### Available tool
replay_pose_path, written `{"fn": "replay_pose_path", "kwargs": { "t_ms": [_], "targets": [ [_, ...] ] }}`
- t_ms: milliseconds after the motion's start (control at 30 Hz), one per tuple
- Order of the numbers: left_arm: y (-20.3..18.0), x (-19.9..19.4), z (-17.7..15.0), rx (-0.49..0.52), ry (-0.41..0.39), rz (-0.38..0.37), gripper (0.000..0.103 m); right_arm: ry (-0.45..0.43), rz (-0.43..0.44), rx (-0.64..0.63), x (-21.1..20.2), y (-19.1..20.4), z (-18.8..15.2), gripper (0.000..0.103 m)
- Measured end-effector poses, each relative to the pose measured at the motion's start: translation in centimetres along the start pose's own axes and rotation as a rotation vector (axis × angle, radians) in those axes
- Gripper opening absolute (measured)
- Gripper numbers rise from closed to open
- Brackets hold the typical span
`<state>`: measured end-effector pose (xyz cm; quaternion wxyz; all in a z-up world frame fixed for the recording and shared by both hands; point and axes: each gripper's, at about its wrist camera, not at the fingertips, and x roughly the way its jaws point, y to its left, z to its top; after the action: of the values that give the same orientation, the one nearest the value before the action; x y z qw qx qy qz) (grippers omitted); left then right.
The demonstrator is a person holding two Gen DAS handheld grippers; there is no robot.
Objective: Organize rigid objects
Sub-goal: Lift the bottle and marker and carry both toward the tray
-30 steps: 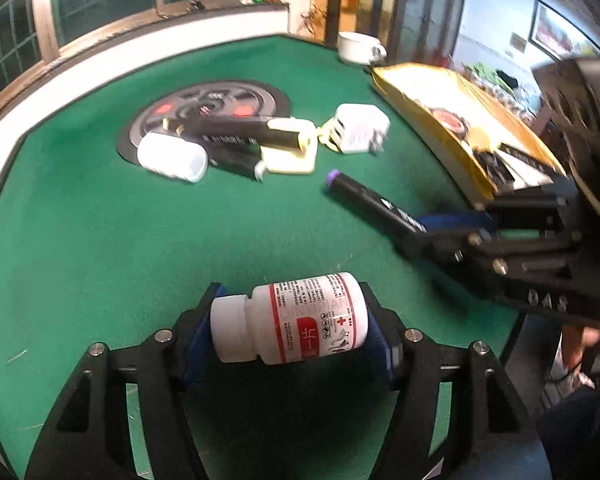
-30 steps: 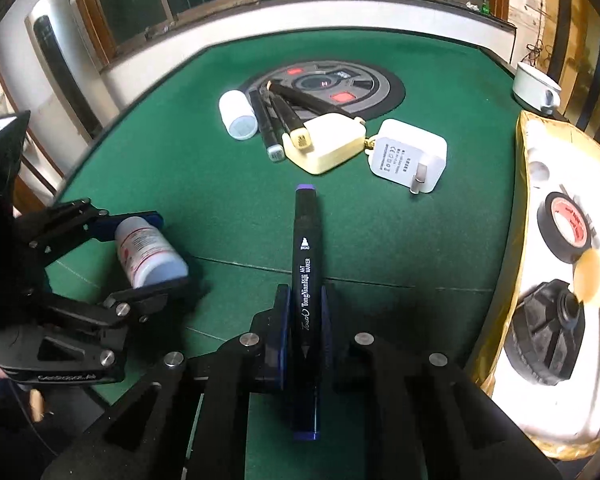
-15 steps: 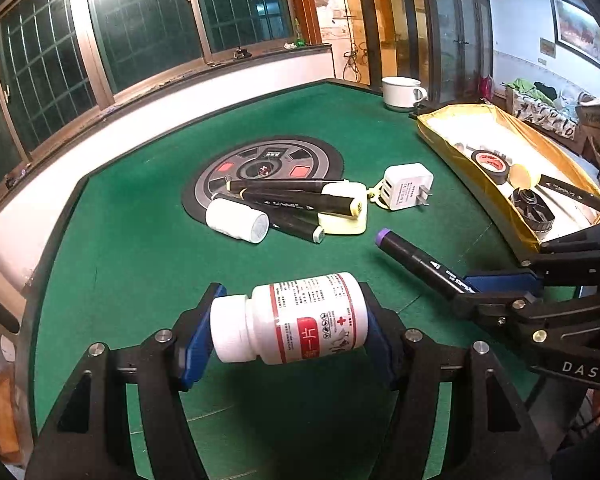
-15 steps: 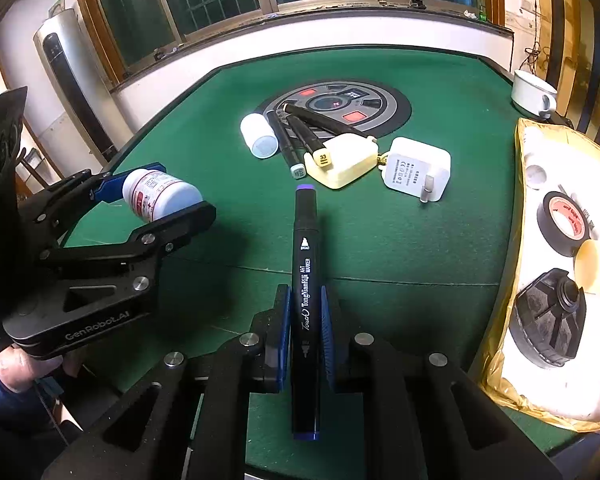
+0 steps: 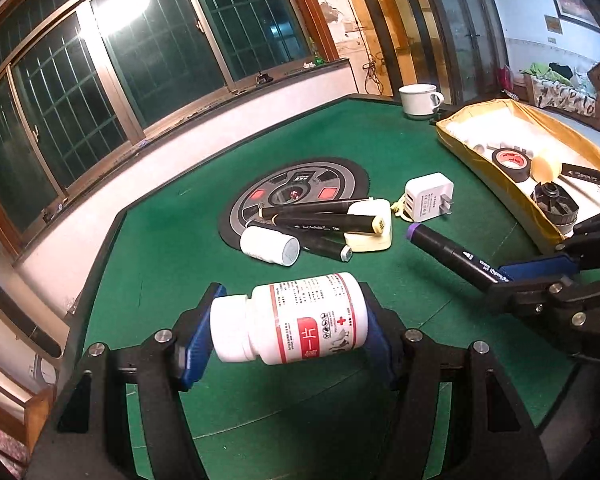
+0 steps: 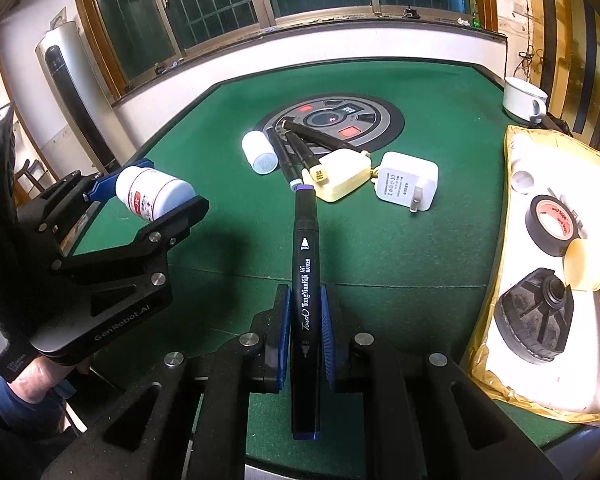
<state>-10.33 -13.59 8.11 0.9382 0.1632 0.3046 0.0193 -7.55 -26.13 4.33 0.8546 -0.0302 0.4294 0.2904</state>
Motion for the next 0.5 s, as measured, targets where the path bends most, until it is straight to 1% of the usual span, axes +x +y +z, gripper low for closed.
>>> {"fn": "replay_pose_path", "kwargs": {
  "t_ms": [67, 500],
  "targets": [
    [-0.2, -0.1, 0.0, 0.017, -0.007, 0.019, 0.064, -0.005, 0.002, 0.002, -0.2, -0.1, 0.0, 0.013],
    [-1.0, -0.2, 0.4, 0.044, -0.001, 0.023, 0.064, -0.032, 0.008, 0.021, -1.3, -0.8, -0.2, 0.013]
  ]
}}
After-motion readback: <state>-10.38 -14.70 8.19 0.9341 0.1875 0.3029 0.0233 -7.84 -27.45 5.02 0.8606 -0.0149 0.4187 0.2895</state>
